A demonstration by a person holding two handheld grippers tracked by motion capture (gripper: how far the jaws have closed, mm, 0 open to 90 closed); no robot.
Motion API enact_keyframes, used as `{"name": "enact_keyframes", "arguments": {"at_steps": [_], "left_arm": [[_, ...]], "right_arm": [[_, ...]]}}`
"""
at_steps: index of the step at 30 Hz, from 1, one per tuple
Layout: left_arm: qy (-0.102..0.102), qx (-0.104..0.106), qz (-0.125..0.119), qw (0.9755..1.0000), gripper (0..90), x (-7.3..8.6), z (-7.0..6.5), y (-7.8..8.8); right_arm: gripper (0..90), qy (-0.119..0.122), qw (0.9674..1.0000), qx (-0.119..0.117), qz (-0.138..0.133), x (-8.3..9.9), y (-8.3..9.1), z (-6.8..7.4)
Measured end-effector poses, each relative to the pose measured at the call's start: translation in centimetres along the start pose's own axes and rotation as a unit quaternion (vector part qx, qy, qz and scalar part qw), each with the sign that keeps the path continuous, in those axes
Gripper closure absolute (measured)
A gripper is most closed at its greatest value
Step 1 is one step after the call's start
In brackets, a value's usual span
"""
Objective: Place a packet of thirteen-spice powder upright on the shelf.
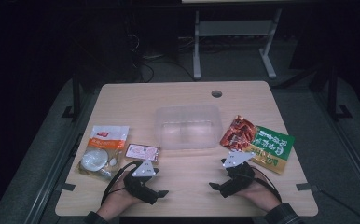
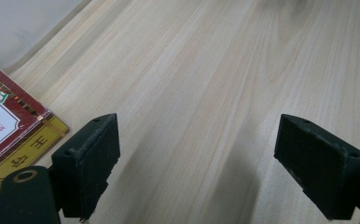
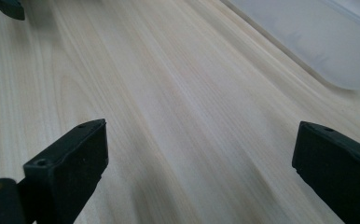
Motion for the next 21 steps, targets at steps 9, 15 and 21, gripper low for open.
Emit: {"name": "enact_keyframes", "arguments": {"at_steps": [9,15,21], "left_arm": [[0.029,-0.027,-0.005,0.9992,32.4,-0.1,1.1,2.3],[0.061,-0.057,-0.026,0.9962,60.8,-0.2,3.2,5.8],[0.095,-0.1,-0.035,0.9898,89.7,0.0,5.8,8.4]], "right_arm": [[3.5,-0.01,0.9999,-0.001,-0.002,-0.1,0.0,-0.2],[5.0,-0.011,0.9999,-0.001,-0.001,-0.1,0.1,-0.3],[7.0,-0.008,0.9998,-0.017,0.007,-0.2,0.4,-0.4]]}}
Point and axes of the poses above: each handheld gripper's, and its own axes: y roughly backward along the jaws, x roughly out of its underside, z roughly to its left, the point moved 7 cm from there along -y, roughly forward along the jaws, and after that the axes turned 14 degrees about x, right-handed, at the moved point
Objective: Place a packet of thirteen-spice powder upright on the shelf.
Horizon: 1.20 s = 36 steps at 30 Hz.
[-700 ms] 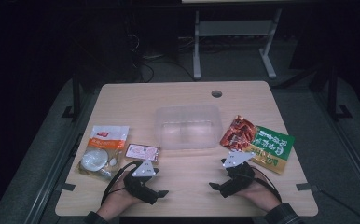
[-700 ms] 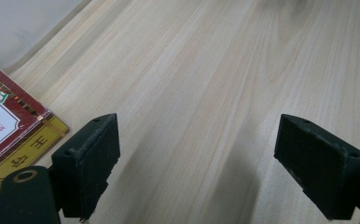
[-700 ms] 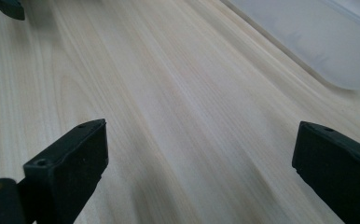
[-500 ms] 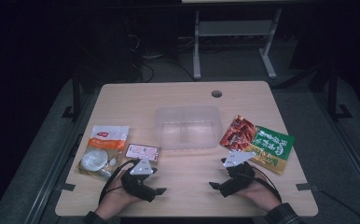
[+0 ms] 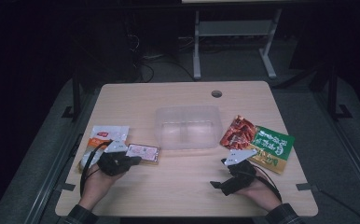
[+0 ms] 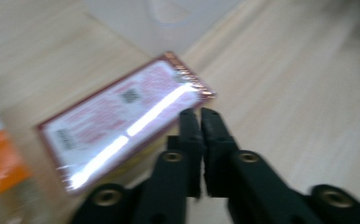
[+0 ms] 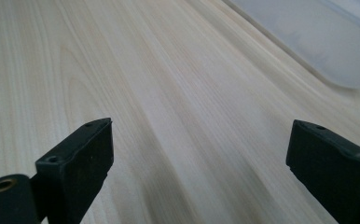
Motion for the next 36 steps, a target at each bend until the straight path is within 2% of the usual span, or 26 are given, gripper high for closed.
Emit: {"name": "enact_keyframes", "arguments": {"at_steps": [2,3,5,6,8,9,12,16,17,27,32,36], "left_arm": [[0.005,-0.006,-0.003,1.0,89.8,-0.1,0.3,0.2],[0.01,-0.021,-0.006,0.9997,89.8,-0.1,1.3,0.7],[0.017,-0.038,-0.007,0.9991,89.8,-0.2,2.2,1.0],[0.012,-0.047,-0.005,0.9988,89.7,-0.2,2.8,1.1],[0.014,-0.052,-0.007,0.9985,89.8,-0.3,3.2,1.2],[0.018,-0.064,-0.015,0.9977,89.8,-0.6,4.0,1.2],[0.016,-0.076,-0.01,0.997,89.7,-1.0,5.3,1.0],[0.015,-0.081,-0.008,0.9966,89.8,-1.7,6.6,0.1],[0.017,-0.077,-0.012,0.9968,89.8,-1.9,6.8,-0.1],[0.013,-0.064,0.022,0.9976,89.8,-2.6,7.5,-3.1],[0.006,-0.053,0.04,0.9978,89.8,-2.3,7.2,-4.2],[-0.002,-0.042,0.039,0.9983,89.8,-2.6,6.7,-4.5]], "right_arm": [[7.0,0.006,1.0,-0.002,-0.005,-0.2,0.1,0.1],[6.9,0.007,1.0,-0.003,-0.006,-0.2,0.1,0.2],[6.9,0.011,0.9999,-0.003,-0.005,-0.1,0.0,0.3],[6.9,0.013,0.9999,-0.001,-0.003,-0.1,-0.1,0.3],[6.9,0.012,0.9999,-0.004,-0.003,0.0,-0.2,0.4],[6.9,0.013,0.9999,-0.003,-0.003,-0.1,-0.2,0.3],[7.0,0.009,0.9999,-0.001,-0.005,-0.1,-0.2,0.2],[7.1,0.008,1.0,0.001,-0.005,-0.1,-0.2,0.1],[7.0,0.007,1.0,0.001,-0.005,-0.1,-0.2,0.1],[7.1,0.005,1.0,0.005,-0.006,0.0,-0.2,-0.1],[7.2,0.001,1.0,0.006,-0.005,0.0,-0.2,-0.2],[7.2,0.001,1.0,0.007,-0.005,0.0,-0.2,-0.2]]}}
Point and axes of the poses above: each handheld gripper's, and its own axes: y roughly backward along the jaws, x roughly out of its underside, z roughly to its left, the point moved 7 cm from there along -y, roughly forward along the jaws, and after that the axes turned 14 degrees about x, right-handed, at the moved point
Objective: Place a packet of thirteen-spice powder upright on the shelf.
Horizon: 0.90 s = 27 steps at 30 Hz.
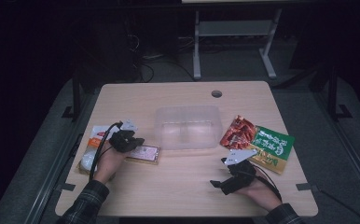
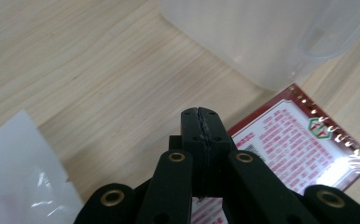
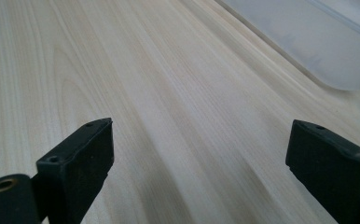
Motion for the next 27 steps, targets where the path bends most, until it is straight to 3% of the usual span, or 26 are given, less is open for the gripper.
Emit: {"name": "enact_keyframes", "arguments": {"at_steps": [7,8,10,11,14,19,20,23,27], "left_arm": [[-0.008,0.023,0.002,0.9997,89.8,-0.3,-1.0,-0.4],[-0.002,0.028,-0.002,0.9996,89.8,-0.4,-1.2,-0.6],[-0.008,0.027,-0.002,0.9996,89.8,-0.4,-1.2,-0.6],[-0.02,0.017,-0.003,0.9997,89.8,-0.6,-1.1,-0.8],[-0.015,0.016,-0.003,0.9998,89.8,-0.7,-1.0,-1.1],[-0.019,0.026,0.006,0.9995,89.8,-0.8,-1.1,-1.4],[-0.011,0.028,0.006,0.9995,89.8,-0.7,-1.2,-1.5],[-0.017,0.042,0.024,0.9987,89.8,-0.5,-1.9,-2.2],[-0.028,0.039,0.027,0.9985,89.8,-0.7,-2.1,-2.0]], "right_arm": [[7.2,-0.003,1.0,0.002,0.001,0.0,0.0,-0.1],[7.2,-0.003,1.0,0.002,0.001,0.0,0.0,-0.1],[7.2,-0.002,1.0,0.002,0.0,0.0,0.0,-0.1],[7.3,-0.002,1.0,0.003,-0.001,0.0,0.0,-0.2],[7.3,-0.002,1.0,0.002,0.0,0.0,-0.1,-0.2],[7.3,-0.003,1.0,0.003,0.002,0.0,0.0,-0.1],[7.3,-0.002,1.0,0.003,0.0,0.1,-0.1,-0.2],[7.3,-0.002,1.0,0.003,0.001,0.0,-0.1,-0.2],[7.3,-0.004,1.0,0.004,0.0,0.0,0.1,-0.1]]}}
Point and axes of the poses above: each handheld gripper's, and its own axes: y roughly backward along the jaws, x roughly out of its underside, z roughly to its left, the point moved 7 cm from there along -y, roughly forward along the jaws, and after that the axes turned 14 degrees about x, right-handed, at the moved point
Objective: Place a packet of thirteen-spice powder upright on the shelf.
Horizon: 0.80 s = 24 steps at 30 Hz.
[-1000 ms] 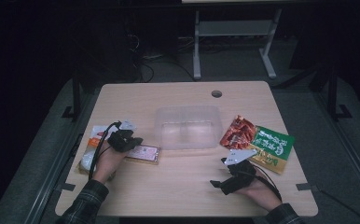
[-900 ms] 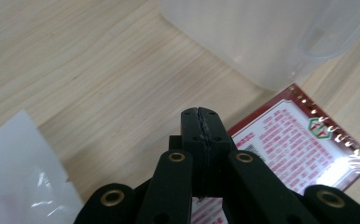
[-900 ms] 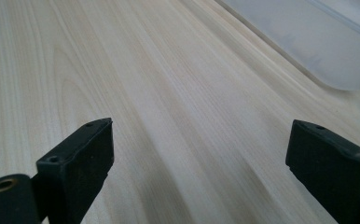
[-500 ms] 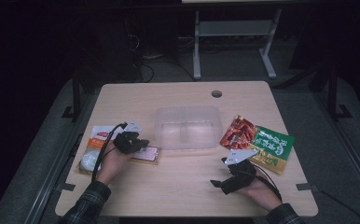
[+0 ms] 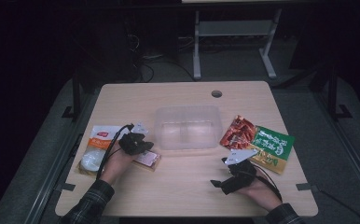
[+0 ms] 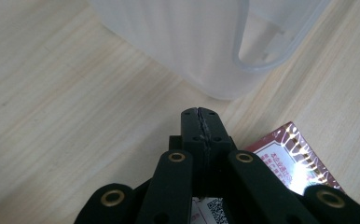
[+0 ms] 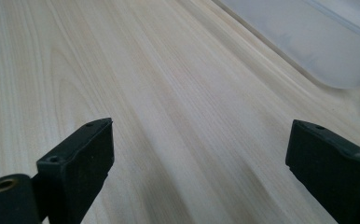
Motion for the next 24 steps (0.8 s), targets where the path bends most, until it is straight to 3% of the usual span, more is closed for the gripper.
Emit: {"name": "enact_keyframes", "arguments": {"at_steps": [1,4,6,7,9,14,17,21,24], "left_arm": [[0.007,-0.008,-0.016,0.9998,89.8,-0.1,0.4,0.8],[0.016,-0.019,-0.026,0.9994,89.8,0.1,1.0,1.8],[0.044,-0.039,-0.047,0.9972,89.8,0.9,2.4,3.6],[0.044,-0.039,-0.047,0.9972,89.8,0.9,2.4,3.6],[0.068,-0.053,-0.051,0.995,89.8,2.0,3.5,5.0],[0.085,-0.057,-0.045,0.9938,89.8,3.6,3.6,6.3],[0.083,-0.055,-0.034,0.9945,89.8,4.3,3.5,6.3],[0.092,-0.046,-0.021,0.9945,89.8,4.6,3.2,5.8],[0.092,-0.039,0.005,0.995,89.8,4.8,2.8,5.0]], "right_arm": [[7.3,0.0,1.0,0.0,-0.001,0.0,0.0,0.0],[7.3,0.0,1.0,0.0,-0.001,0.0,0.0,-0.1],[7.3,0.0,1.0,0.0,-0.001,0.0,0.0,-0.1],[7.3,0.0,1.0,0.0,-0.001,0.0,0.0,-0.1],[7.3,0.001,1.0,0.0,-0.001,0.0,0.1,-0.1],[7.3,0.002,1.0,0.002,-0.001,0.0,0.1,-0.2],[7.3,0.002,1.0,0.002,-0.002,0.0,0.1,-0.2],[7.3,0.002,1.0,0.002,-0.001,0.0,0.1,-0.1],[7.3,0.003,1.0,0.0,-0.001,0.0,0.1,-0.1]]}}
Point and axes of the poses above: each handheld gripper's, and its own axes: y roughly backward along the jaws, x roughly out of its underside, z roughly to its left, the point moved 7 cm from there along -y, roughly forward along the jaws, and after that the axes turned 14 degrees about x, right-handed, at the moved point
